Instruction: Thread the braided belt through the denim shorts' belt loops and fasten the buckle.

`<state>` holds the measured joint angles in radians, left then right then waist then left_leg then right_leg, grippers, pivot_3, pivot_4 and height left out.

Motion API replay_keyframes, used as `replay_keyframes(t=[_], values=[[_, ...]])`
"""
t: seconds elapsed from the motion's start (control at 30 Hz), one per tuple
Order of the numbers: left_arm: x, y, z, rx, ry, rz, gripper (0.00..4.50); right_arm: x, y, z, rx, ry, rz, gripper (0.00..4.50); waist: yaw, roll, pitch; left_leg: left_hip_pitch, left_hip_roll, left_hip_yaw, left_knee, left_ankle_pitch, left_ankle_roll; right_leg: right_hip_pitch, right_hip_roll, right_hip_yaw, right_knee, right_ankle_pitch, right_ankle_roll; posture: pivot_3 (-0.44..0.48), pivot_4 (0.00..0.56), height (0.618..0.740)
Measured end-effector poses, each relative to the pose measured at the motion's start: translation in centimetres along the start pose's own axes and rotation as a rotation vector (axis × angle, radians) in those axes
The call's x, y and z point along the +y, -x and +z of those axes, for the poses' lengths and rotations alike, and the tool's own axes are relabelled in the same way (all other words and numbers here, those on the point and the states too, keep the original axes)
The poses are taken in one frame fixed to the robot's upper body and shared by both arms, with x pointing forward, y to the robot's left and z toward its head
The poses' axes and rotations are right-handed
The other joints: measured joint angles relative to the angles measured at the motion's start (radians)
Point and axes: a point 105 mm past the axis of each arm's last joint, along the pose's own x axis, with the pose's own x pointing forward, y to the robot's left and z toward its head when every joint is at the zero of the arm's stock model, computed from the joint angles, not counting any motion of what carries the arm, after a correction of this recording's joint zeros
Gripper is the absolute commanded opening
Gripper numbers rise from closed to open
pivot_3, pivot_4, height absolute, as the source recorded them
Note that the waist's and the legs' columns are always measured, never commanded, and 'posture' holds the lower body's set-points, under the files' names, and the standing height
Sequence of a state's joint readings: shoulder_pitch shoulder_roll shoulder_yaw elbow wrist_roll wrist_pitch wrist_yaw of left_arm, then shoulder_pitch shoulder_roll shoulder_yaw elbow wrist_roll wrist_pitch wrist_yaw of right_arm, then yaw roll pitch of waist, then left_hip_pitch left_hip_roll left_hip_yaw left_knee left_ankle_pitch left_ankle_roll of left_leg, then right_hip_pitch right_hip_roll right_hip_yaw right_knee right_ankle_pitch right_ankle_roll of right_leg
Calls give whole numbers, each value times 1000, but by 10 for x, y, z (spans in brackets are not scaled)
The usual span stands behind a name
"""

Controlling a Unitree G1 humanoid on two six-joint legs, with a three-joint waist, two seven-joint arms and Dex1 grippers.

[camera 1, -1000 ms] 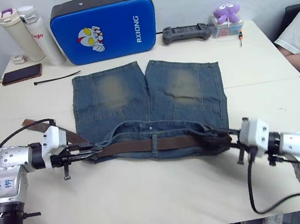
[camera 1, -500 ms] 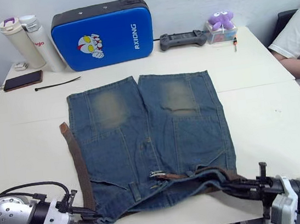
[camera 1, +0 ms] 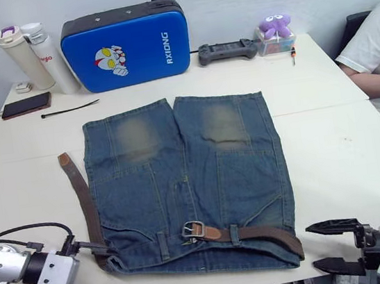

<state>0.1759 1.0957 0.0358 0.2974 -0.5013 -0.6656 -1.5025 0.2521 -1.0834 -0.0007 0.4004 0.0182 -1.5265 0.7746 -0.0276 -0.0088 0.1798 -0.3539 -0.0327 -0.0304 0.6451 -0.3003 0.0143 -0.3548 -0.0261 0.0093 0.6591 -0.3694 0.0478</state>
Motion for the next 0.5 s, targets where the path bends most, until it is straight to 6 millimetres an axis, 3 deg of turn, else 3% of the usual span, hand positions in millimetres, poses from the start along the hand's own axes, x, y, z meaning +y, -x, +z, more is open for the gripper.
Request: replay_keyframes(t=[0.1,0.23,0.33,0.4,0.43,0.5], values=[[5,21,0,14,96,71,4439,-10,6,-4,30,2,-27,4500,0,-1,1,0,0,0,1,0,0,0,0,0,0,0,0,0,150,739],[2,74,-8,104,333,214,4439,-25,14,-16,108,-41,-73,4500,-4,-3,2,-1,0,0,0,0,0,-2,0,0,0,0,0,0,150,739],[7,88,-5,89,396,284,4439,-41,15,-23,143,-75,-139,4500,-1,-3,2,-1,0,0,0,0,0,-1,0,0,0,-1,0,0,150,739],[24,91,1,4,436,350,4439,-62,6,-35,163,-169,-198,4500,0,-5,3,-1,0,0,1,0,-1,-1,0,0,1,-1,0,0,150,739],[53,88,20,-115,400,421,4439,-85,-6,-45,164,-279,-241,4500,2,-6,4,-2,0,-1,3,0,-1,-2,-1,-1,3,-1,0,0,150,739],[68,86,30,-168,393,457,4439,-97,-11,-48,156,-365,-260,4500,7,-6,4,-3,1,-1,2,0,-1,-2,-1,-2,1,-1,0,0,150,739]])
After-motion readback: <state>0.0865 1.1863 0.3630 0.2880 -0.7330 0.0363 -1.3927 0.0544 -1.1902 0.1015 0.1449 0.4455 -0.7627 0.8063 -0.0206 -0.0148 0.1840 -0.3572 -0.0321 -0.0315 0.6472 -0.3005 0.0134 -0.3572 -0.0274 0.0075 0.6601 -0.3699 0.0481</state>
